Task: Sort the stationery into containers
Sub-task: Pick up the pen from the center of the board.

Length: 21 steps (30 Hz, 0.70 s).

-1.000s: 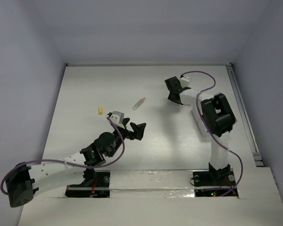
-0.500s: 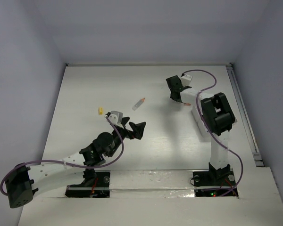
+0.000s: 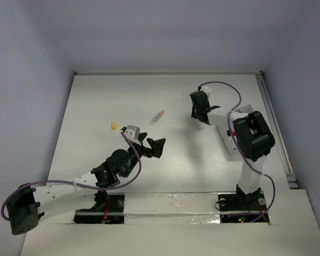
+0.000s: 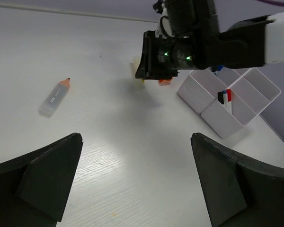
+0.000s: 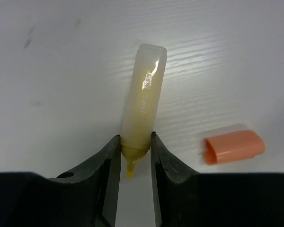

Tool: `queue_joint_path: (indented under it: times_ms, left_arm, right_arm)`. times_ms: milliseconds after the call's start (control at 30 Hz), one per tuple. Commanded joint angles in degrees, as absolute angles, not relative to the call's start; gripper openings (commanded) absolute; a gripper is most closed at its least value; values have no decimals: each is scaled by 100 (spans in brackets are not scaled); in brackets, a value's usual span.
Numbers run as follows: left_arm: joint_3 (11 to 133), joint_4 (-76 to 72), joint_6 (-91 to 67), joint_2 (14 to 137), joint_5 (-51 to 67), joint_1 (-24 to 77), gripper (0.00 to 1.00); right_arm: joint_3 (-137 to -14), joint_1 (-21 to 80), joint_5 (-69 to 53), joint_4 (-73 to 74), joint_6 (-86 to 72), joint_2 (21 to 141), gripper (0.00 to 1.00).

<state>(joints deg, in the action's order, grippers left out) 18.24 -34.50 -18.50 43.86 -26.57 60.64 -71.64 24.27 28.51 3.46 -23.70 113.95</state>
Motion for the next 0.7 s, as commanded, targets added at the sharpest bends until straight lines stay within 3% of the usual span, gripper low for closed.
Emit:
queue_joint_path:
  times_ms: [0, 167, 267, 467, 667]
  left_arm:
    - [2021, -3552, -1802, 4474, -2663, 6038, 99]
    - [2583, -2954, -2230, 4298, -2716, 5907, 95]
    - [2916, -2691, -2757, 4464, -2330, 5548, 90]
    - [3576, -2601, -3734, 5367, -126, 4466, 78]
    - [4138, -2567, -4210, 6448, 1634, 3911, 78]
  right_arm:
    - [-6639, 2610, 1523, -404, -1320, 10138, 10]
    - [-5311, 2610, -408, -720, -1195, 8651, 9]
    - [-4530, 2751, -886, -975, -1248, 7809, 9]
    - [-3816, 3339, -1169, -1265, -1195, 6787, 10]
    - [-3656, 3708, -1178, -1459, -1108, 6495, 10]
